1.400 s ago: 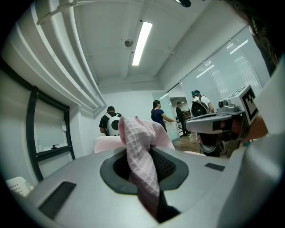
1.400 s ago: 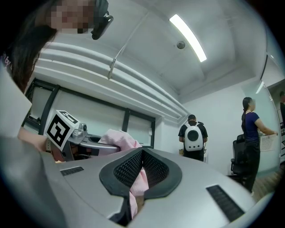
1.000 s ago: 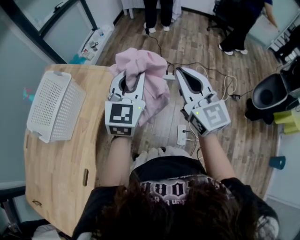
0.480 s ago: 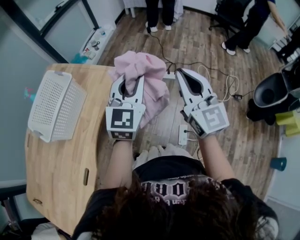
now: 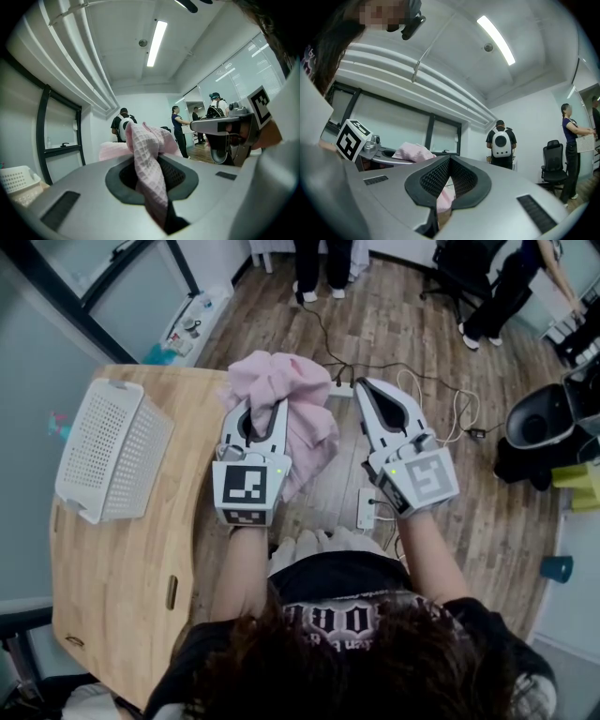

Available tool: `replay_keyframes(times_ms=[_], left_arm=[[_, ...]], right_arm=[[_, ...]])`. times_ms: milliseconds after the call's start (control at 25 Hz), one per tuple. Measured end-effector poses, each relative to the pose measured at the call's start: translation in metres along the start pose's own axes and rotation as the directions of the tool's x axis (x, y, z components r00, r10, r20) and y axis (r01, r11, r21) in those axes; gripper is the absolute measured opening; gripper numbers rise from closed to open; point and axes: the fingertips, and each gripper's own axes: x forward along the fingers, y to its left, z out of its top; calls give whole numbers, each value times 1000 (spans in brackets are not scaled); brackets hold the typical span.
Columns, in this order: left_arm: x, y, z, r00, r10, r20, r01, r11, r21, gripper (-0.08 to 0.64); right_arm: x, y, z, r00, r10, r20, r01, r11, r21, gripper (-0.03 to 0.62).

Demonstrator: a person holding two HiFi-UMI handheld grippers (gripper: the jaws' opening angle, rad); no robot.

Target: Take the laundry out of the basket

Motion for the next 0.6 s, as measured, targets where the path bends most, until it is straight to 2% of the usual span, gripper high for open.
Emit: replay_keyframes(times_ms=[600], left_arm=[[-3,2,0,1000,1,-3,-1,1000,0,57]], right_arm=[[2,3,1,1000,9,4,-9,1000,-4,26]])
